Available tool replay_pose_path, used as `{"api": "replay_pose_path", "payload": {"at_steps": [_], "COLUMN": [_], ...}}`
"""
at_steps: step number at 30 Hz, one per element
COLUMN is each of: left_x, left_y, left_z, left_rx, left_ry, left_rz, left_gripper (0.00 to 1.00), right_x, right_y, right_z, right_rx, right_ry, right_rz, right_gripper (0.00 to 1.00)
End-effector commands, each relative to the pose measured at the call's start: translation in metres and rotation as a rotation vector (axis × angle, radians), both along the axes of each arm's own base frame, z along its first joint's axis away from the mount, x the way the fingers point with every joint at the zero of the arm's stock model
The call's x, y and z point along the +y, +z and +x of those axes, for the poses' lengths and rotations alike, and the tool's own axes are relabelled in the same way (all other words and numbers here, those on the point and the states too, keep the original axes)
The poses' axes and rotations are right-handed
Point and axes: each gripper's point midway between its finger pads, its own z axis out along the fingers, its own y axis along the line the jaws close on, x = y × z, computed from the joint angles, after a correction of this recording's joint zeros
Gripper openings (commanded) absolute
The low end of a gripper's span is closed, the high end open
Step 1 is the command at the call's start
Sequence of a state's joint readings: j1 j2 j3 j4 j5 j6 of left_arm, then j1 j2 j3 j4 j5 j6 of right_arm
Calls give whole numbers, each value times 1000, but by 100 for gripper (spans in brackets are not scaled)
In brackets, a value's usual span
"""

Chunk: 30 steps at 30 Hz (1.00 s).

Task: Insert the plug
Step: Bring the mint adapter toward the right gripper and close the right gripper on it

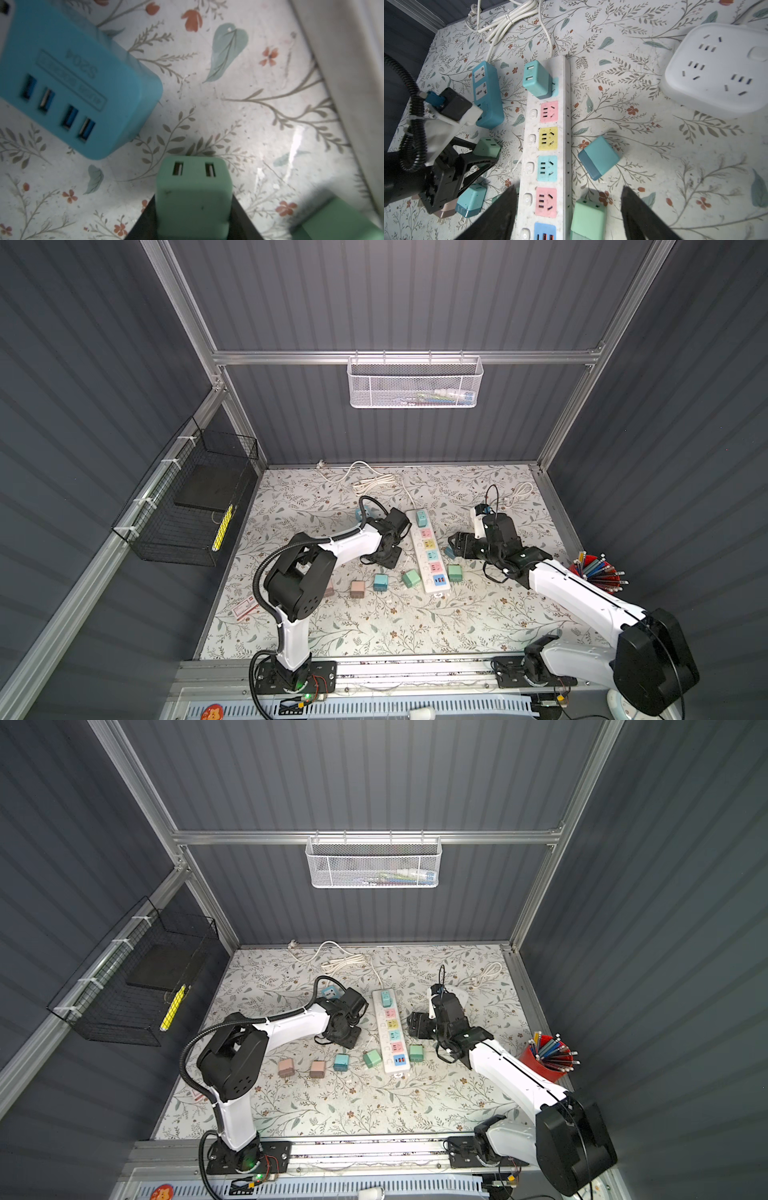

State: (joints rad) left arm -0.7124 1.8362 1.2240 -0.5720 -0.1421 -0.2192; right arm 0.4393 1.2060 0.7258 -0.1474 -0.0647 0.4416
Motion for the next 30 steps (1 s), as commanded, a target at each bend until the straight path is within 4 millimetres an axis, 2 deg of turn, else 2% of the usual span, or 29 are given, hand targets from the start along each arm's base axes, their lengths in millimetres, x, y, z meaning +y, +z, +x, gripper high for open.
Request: {"api": "replay_pose_path", "payload": {"at_steps": [1,5,7,9,12,14,18,27,30], "left_x": [-39,-71,-84,-93,-102,-107,-108,-107,-106], "left_y": [79,141,160,169,171,172,173,174,172], "left_z": [17,7,0,-5,-9,-13,-14,-15,-17], "left_rx": [-226,-448,-518,-536,-534,-531,-538,-548,-545], "left_ry": [-81,-266,-337,-384,-425,-450,-468,-499,-510], "left_rz": [-263,-409,-435,-442,-452,-460,-449,-426,-425], "left_gripper": [28,29,28,27,25,19,20,21,22], "right_x": [5,16,26,38,58,66,78,104,110], "right_y": [22,42,53,67,84,91,104,93,94], "right_z": [-1,-3,-5,-7,-14,-14,-13,-8,-2], "right_rx": [-16,-10,-8,-5,-6,-34,-49,9,10], "right_ry": [21,63,103,159,255,302,349,424,420], "right_rz": [37,92,134,188,278,321,382,423,452], "right_gripper": [76,67,61,54,54,57,58,49,43]}}
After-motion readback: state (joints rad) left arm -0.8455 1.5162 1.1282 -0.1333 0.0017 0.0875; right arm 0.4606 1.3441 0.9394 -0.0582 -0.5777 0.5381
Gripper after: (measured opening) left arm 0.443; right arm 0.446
